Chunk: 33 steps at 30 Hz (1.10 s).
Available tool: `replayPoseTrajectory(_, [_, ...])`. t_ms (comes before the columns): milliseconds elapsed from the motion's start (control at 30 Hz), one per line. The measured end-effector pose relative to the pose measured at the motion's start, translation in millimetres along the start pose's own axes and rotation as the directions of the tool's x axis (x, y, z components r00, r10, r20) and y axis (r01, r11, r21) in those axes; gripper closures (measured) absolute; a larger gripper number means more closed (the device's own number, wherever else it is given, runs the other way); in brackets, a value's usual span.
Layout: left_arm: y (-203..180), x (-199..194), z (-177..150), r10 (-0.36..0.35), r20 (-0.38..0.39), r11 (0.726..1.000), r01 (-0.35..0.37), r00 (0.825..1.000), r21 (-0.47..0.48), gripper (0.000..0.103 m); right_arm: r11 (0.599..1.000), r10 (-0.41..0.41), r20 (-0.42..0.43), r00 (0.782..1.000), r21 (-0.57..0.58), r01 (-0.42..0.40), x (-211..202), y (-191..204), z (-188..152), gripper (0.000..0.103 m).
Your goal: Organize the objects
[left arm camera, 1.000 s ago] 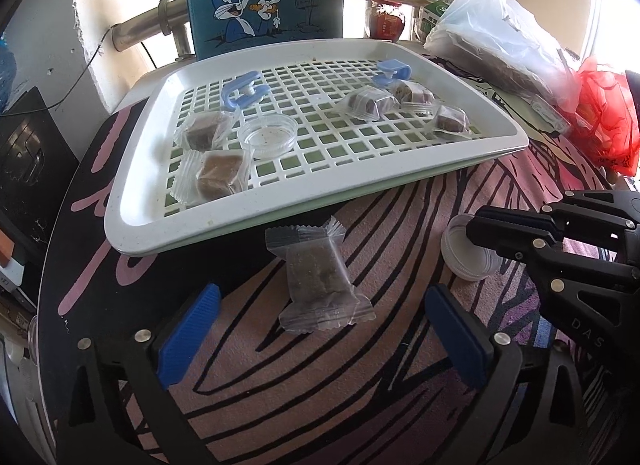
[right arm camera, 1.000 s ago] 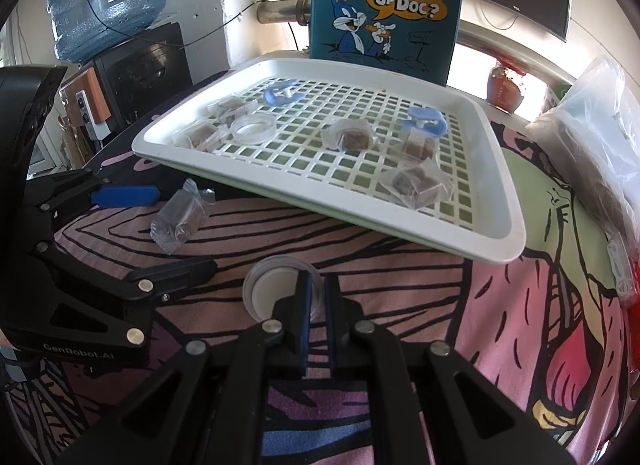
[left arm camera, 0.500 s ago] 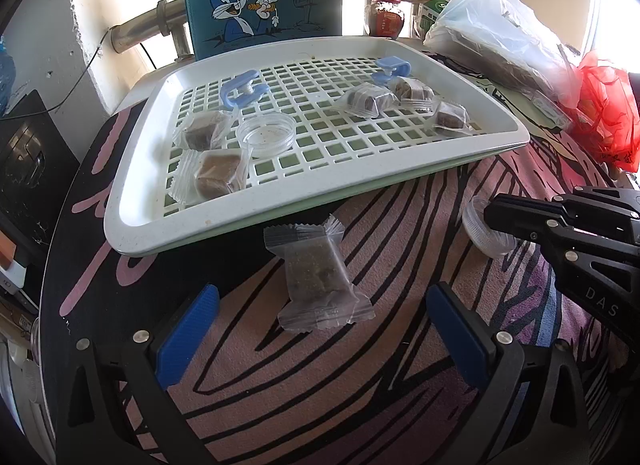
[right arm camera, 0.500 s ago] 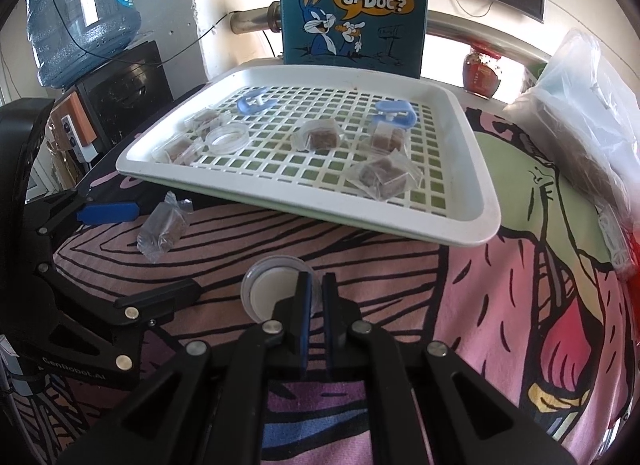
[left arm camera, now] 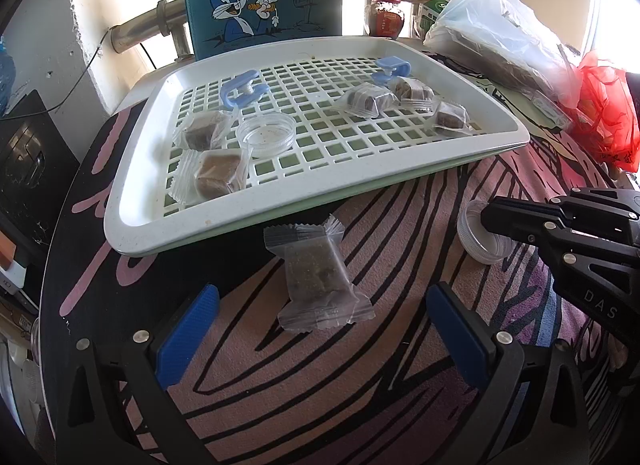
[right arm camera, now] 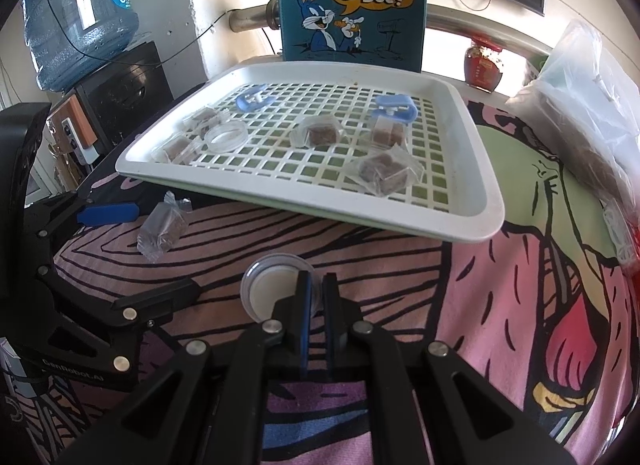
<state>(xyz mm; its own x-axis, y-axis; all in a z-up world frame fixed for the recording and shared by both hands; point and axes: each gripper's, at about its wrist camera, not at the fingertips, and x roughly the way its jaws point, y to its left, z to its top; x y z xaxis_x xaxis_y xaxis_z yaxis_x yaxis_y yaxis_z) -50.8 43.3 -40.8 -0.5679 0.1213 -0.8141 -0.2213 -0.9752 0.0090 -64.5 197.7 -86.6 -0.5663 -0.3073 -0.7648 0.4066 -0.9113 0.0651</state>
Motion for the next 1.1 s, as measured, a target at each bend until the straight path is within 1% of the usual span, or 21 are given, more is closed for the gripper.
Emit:
replayPoseTrajectory(200, [0.1,0.1,0.2,0.0,0.0,1.0,0.0,1.0,0.0,0.0,1.0,-0.003,-0.001,1.0,-0.004,0.003,-0.3,1.5,0.0,0.097])
replayPoseTrajectory(600, [0.1,-0.2,0.1,0.0,0.0,1.0,0.0,1.0,0.0,0.0,1.0,0.015,-0.003,1.0,0.007,-0.015,0.3,0.0,0.6,0.097])
replayPoseTrajectory(833, [0.0,-0.4,-0.1,-0.001,0.0,1.0,0.001,1.0,0.0,0.0,0.999,0.046,-0.003,0.999,0.029,-0.046,0.3,-4.6,0.4,0.097])
replayPoseTrajectory(1100, [0.3,-0.1,0.3,-0.001,0.0,1.0,0.001,1.0,0.0,0.0,1.0,0.023,-0.004,1.0,0.008,-0.023,0.4,-0.8,1.1,0.096])
